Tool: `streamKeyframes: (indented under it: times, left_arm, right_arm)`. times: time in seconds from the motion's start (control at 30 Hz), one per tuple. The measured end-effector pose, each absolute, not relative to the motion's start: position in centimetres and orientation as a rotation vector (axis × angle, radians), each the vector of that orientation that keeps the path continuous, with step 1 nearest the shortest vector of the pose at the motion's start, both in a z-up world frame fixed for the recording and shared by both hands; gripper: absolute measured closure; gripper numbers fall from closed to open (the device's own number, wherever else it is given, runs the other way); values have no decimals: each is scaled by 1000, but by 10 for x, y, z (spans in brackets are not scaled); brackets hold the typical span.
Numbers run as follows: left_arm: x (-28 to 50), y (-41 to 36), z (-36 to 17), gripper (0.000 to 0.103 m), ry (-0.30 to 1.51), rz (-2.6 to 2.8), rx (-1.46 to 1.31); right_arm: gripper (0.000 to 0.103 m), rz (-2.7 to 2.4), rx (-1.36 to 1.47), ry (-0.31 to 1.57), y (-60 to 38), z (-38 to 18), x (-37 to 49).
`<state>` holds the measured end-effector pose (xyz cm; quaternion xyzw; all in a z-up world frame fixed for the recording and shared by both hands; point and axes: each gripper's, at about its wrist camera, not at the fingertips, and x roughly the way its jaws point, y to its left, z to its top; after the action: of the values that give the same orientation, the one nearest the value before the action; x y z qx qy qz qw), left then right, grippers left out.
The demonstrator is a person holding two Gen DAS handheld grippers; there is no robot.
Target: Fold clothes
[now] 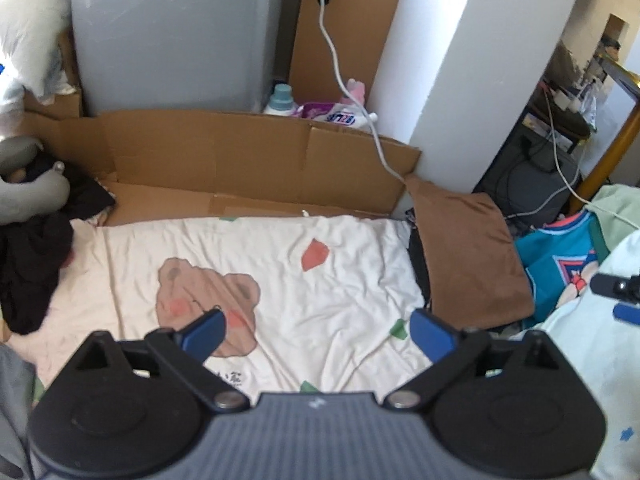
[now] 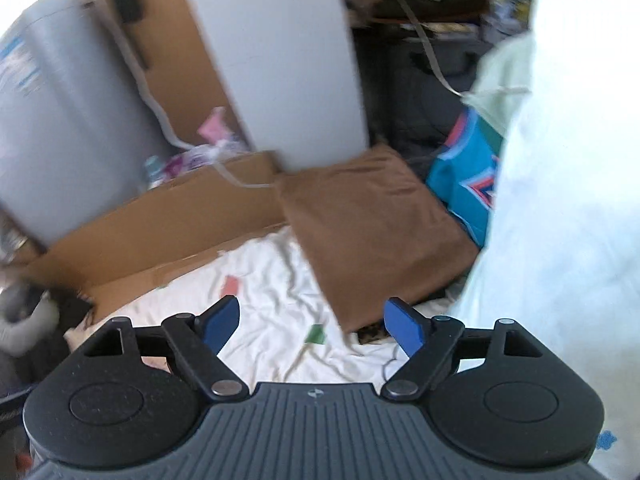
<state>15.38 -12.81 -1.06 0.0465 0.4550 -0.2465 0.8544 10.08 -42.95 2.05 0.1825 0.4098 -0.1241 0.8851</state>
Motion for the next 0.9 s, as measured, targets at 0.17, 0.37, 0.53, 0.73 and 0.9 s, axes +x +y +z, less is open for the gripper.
streamKeyframes:
  times: [0.17,0.37,0.53,0.73,0.9]
  left_arm:
    - [141,-115,-1,3,909,-533,132]
    - [131,-87,17,1,878,-460,92]
    - [115,-65,28,1,872,-426,70]
    - [98,-31,41,1,866,-333,32]
    - [82,-6,55,1,851,-281,1]
  right_arm:
    - [17,-214,303,840,-408,31,90]
    - [13,-183,282,848,-391,37,73]
    - [13,-122,283,842,-376,45,66]
    - [13,-81,226,861,-351,45,60]
    - [13,-16,185,869,-324,46,47]
